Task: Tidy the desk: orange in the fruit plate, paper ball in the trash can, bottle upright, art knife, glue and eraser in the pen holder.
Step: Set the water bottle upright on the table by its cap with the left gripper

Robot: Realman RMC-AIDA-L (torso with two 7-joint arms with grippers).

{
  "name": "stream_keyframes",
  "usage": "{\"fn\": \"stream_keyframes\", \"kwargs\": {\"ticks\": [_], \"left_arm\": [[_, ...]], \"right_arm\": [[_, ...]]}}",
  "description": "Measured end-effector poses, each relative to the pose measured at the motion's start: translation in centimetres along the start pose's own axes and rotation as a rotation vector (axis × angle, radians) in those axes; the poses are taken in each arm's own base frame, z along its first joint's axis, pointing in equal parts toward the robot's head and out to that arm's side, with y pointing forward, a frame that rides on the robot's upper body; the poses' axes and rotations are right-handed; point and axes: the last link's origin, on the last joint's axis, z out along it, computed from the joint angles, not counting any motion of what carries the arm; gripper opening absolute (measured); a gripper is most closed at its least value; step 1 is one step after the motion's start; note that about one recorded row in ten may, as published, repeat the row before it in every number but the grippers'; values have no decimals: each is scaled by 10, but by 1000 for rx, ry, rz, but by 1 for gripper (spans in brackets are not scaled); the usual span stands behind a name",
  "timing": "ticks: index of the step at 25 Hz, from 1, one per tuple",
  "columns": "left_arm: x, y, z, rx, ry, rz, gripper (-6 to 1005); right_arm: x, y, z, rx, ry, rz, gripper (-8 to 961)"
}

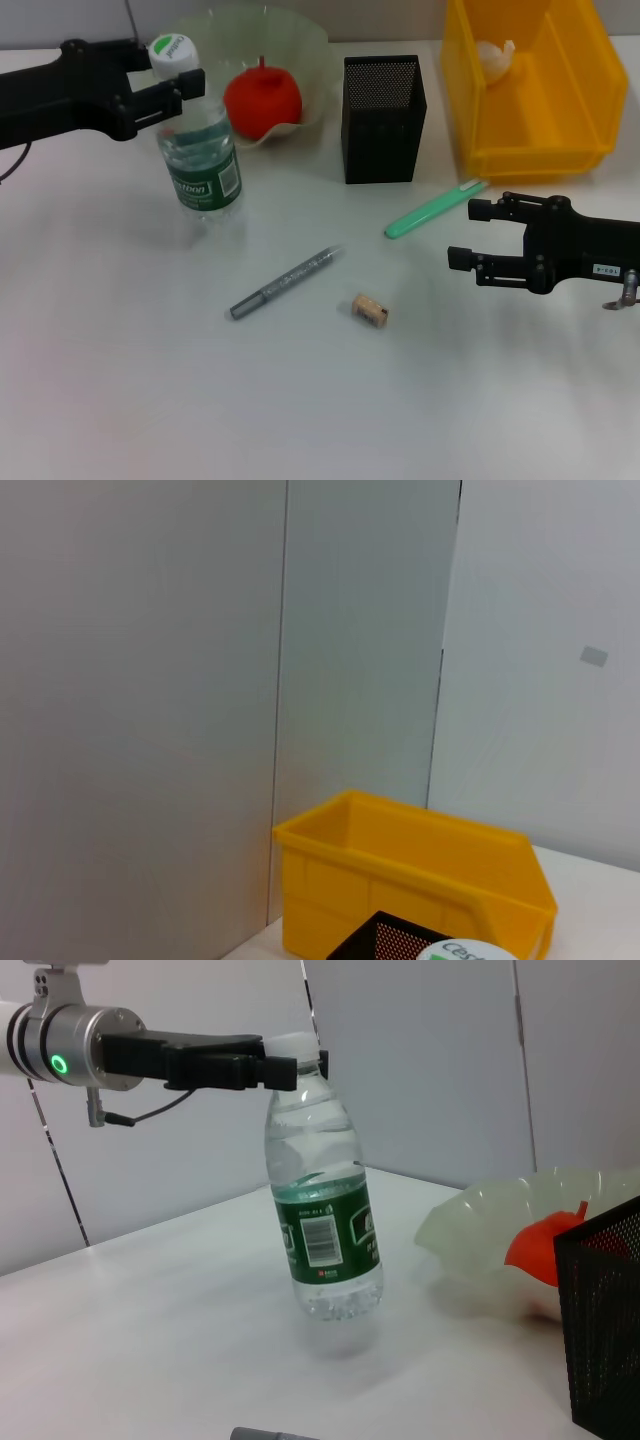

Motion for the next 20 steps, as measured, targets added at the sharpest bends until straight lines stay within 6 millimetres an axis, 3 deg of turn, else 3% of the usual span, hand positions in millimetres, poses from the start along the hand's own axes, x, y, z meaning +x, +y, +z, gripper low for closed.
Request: {"fn": "stream_keyframes", "kwargs": {"ticks": [20], "left_arm": [[-6,-7,-12,50,24,-12,446]], "right_arm": [[-2,0,2,-4,-5,-3,763]]}}
